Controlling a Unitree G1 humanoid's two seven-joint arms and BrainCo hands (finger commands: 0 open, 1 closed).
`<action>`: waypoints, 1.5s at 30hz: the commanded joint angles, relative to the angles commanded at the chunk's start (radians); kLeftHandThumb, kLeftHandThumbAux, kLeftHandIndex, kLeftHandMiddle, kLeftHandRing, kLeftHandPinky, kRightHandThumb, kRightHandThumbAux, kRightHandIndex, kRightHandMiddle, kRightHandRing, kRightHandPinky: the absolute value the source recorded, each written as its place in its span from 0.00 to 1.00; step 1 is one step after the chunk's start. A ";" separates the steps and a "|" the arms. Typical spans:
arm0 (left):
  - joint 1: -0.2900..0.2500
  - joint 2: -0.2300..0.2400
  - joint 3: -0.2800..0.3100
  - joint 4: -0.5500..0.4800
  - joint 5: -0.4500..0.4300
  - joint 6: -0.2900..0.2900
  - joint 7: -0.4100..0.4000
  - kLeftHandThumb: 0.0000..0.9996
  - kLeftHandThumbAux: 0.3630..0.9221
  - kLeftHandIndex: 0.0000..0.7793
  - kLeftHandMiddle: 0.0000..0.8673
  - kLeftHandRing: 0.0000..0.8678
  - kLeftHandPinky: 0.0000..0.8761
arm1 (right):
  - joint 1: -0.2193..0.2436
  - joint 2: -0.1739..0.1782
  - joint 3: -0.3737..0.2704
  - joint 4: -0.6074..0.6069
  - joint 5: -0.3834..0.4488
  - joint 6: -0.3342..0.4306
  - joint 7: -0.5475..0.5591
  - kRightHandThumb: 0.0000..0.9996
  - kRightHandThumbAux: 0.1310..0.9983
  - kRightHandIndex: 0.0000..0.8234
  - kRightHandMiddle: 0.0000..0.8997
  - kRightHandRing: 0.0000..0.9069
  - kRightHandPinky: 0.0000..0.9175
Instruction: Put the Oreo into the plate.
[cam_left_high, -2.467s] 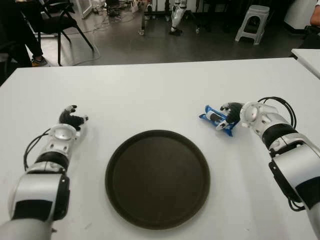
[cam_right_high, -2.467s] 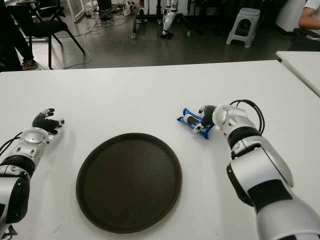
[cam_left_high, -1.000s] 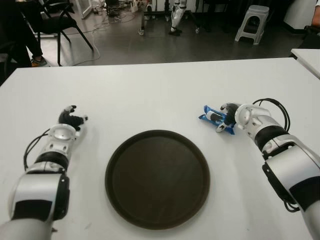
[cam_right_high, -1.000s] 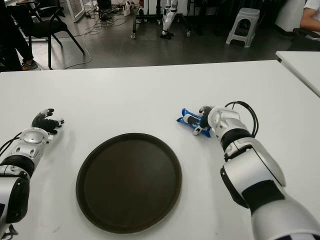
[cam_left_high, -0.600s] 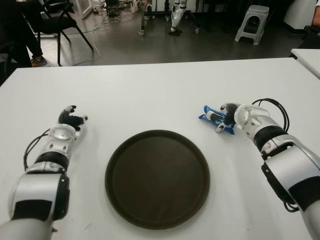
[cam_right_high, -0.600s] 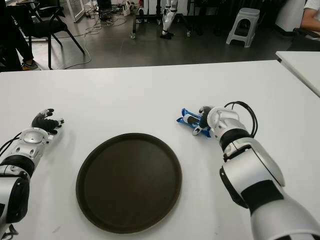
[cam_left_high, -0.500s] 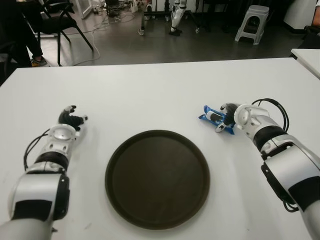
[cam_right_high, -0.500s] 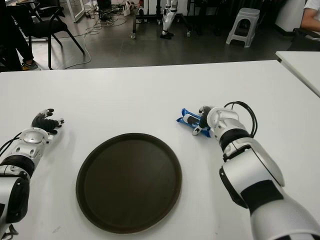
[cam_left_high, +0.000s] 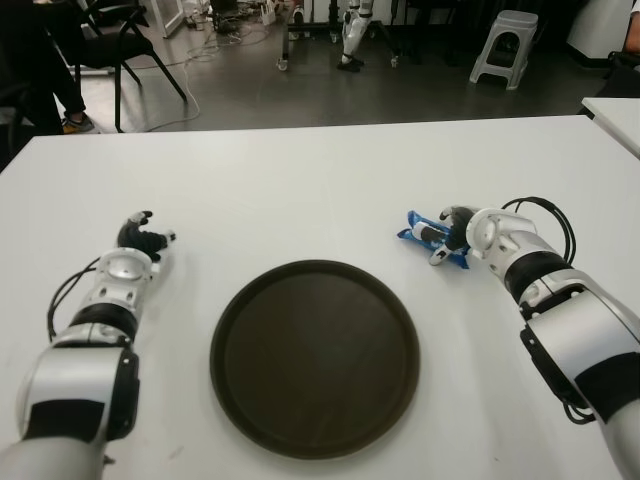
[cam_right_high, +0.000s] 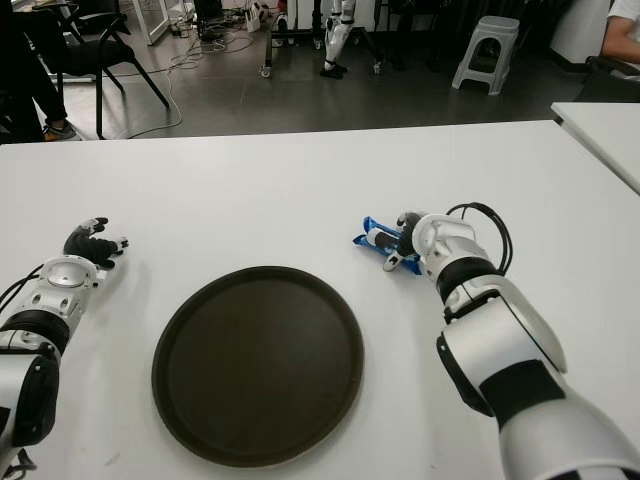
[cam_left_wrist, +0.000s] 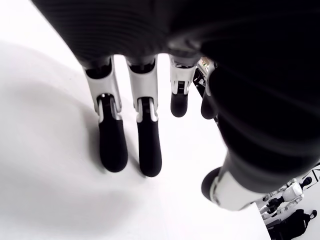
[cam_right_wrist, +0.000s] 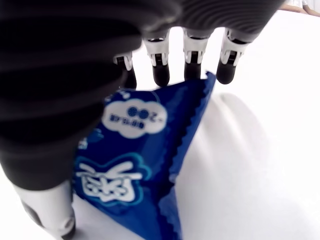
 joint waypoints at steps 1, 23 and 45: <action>0.001 -0.001 0.004 0.000 -0.004 -0.003 -0.001 0.24 0.79 0.11 0.10 0.12 0.13 | 0.000 0.002 0.001 0.000 -0.001 -0.001 0.000 0.00 0.72 0.02 0.05 0.00 0.00; 0.002 -0.004 0.015 0.004 -0.009 -0.001 0.005 0.26 0.72 0.12 0.10 0.11 0.12 | -0.016 0.017 0.021 -0.003 -0.013 -0.017 -0.001 0.00 0.73 0.03 0.06 0.01 0.00; 0.000 -0.007 0.018 0.001 -0.011 0.001 0.003 0.24 0.70 0.11 0.09 0.12 0.15 | -0.031 0.044 0.046 -0.007 -0.016 -0.023 0.011 0.00 0.75 0.04 0.07 0.02 0.00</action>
